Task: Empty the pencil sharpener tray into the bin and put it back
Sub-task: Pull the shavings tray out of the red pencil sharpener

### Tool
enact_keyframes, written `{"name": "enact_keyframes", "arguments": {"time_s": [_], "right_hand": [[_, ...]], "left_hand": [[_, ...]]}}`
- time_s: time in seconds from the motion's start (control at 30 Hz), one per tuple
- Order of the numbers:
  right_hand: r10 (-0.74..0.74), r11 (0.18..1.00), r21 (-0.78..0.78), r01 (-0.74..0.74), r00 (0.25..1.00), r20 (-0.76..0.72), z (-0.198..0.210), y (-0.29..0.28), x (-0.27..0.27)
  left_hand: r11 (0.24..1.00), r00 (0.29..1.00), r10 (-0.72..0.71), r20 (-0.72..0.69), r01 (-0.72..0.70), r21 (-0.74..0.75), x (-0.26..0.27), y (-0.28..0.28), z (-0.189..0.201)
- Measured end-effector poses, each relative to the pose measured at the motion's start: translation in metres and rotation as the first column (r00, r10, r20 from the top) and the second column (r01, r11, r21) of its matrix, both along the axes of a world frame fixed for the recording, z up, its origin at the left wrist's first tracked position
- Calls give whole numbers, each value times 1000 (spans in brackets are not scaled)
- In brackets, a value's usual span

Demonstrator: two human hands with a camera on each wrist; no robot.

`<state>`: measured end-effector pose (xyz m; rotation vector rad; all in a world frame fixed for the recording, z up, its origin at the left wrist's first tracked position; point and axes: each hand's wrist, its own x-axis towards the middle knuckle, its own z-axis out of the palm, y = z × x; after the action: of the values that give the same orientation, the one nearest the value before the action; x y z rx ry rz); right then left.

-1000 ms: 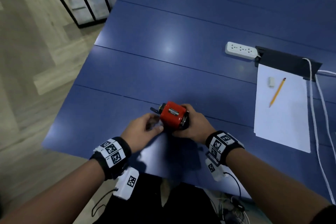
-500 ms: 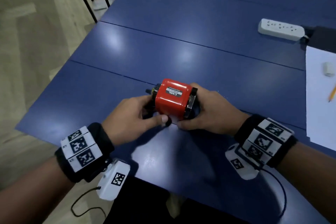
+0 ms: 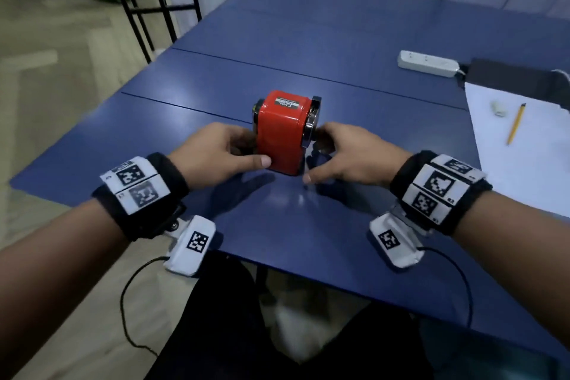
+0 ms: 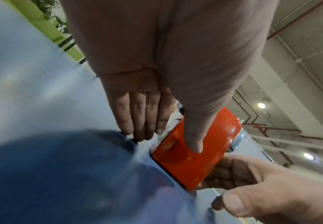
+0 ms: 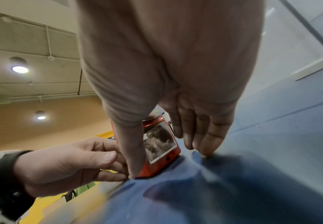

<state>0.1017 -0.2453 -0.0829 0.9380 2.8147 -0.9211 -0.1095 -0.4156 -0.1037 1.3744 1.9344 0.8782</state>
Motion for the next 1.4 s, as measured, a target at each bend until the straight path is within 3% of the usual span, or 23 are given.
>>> {"name": "enact_keyframes", "arguments": {"time_s": [0.17, 0.27, 0.57, 0.93, 1.07, 1.13, 1.2, 1.27, 1.4], "right_hand": [[-91, 996, 9, 92, 992, -84, -9, -22, 12], [-147, 988, -63, 139, 980, -137, -7, -24, 7], [-152, 988, -43, 147, 979, -134, -3, -25, -2], [-192, 980, -83, 182, 972, -139, 2, -20, -8], [-146, 988, -79, 135, 979, -142, 9, -22, -5], [-136, 988, -89, 124, 979, -149, 11, -21, 1], [-129, 989, -93, 116, 980, -152, 11, -22, 6], [-117, 992, -72, 107, 981, -154, 8, -22, 6], [-114, 993, 21, 119, 981, -159, 3, -22, -1]], "left_hand": [[998, 985, 62, -159, -58, 32, 4, 4, -5], [996, 971, 89, -222, -85, 24, 0, 8, -4], [998, 942, 25, -336, -45, -53, -7, 17, 4], [991, 939, -67, -338, 22, -135, -5, 16, 19], [976, 842, -148, -519, 41, -212, -9, 14, 38], [991, 779, -87, -621, 5, -132, -8, 13, 60], [998, 776, -56, -628, 33, -48, -5, 14, 82], [988, 750, -151, -644, 128, -83, 2, 24, 97], [927, 612, -373, -697, 225, -299, 24, 54, 98]]}}
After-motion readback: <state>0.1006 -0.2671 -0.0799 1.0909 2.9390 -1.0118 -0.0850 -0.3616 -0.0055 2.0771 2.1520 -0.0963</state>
